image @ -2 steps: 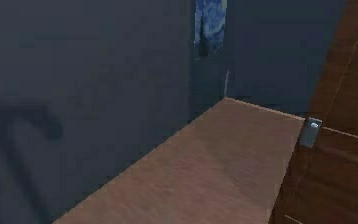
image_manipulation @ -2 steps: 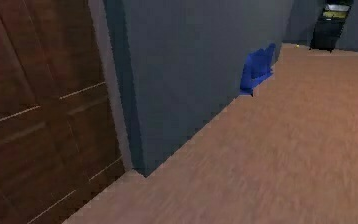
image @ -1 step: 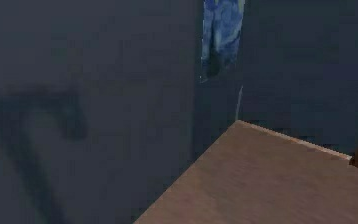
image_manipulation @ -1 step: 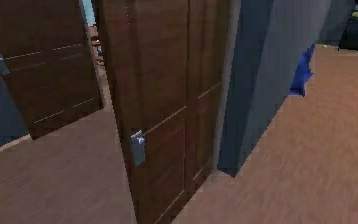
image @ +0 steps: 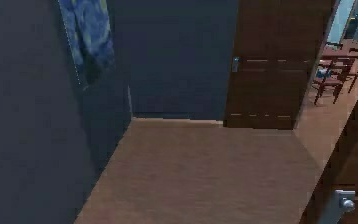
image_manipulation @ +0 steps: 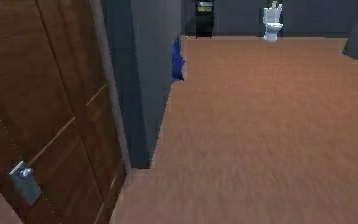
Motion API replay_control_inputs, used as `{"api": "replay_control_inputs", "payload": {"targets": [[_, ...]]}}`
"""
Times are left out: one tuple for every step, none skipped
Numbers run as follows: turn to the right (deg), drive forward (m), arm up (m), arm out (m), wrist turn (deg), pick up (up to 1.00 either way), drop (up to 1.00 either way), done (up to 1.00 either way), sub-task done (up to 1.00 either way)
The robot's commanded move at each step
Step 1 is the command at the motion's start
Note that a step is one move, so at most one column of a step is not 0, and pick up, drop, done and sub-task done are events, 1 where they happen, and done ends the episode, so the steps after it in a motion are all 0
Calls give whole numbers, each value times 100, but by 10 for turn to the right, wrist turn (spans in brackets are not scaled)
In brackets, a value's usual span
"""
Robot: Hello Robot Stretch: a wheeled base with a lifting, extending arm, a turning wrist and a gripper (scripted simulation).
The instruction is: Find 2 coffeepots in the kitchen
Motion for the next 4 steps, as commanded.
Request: {"api": "replay_control_inputs", "payload": {"targets": [[0,75,0,0,0,0,0,0,0],[360,0,0,0,0,0,0,0,0],[0,40,0,0,0,0,0,0,0],[270,0,0,0,0,0,0,0,0]]}}
